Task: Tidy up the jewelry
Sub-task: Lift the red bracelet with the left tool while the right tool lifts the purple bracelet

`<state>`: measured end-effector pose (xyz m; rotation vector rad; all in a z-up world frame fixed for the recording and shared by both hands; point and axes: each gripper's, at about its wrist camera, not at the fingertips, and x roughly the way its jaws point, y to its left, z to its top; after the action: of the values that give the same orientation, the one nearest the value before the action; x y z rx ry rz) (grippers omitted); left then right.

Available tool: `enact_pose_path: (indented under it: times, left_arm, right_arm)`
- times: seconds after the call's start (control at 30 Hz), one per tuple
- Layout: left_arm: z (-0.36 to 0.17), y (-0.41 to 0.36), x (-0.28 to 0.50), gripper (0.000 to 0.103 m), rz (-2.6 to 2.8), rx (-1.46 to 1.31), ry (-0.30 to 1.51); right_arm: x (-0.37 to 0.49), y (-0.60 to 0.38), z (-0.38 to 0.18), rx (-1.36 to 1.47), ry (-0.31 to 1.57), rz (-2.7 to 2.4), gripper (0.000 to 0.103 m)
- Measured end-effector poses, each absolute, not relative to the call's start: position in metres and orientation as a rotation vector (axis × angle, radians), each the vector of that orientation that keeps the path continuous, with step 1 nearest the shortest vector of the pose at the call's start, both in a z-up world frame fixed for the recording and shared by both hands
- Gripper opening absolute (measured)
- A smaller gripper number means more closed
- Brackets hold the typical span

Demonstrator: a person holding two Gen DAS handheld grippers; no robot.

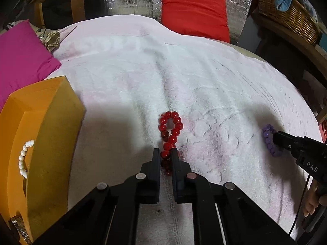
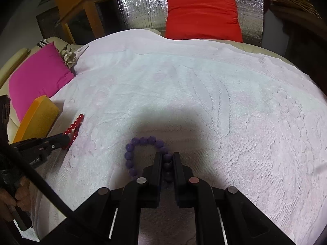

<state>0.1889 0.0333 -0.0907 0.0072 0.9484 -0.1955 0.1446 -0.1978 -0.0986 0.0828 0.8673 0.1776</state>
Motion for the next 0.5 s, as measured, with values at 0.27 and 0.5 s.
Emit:
enact_pose_path:
  times: [0.27, 0.5]
  left_arm:
    - [-0.0956, 0.0273, 0.1922, 0.010, -0.177, 0.033, 0.946]
    - [-0.0887, 0.0286, 0.1906, 0.010, -0.180, 0.017, 0.922]
  right_arm:
    - [0.1449, -0.1985, -0.0987, 0.103, 0.857, 0.183, 0.011]
    - [0.1428, -0.2057, -0.0919, 0.148, 0.814, 0.257, 0.011]
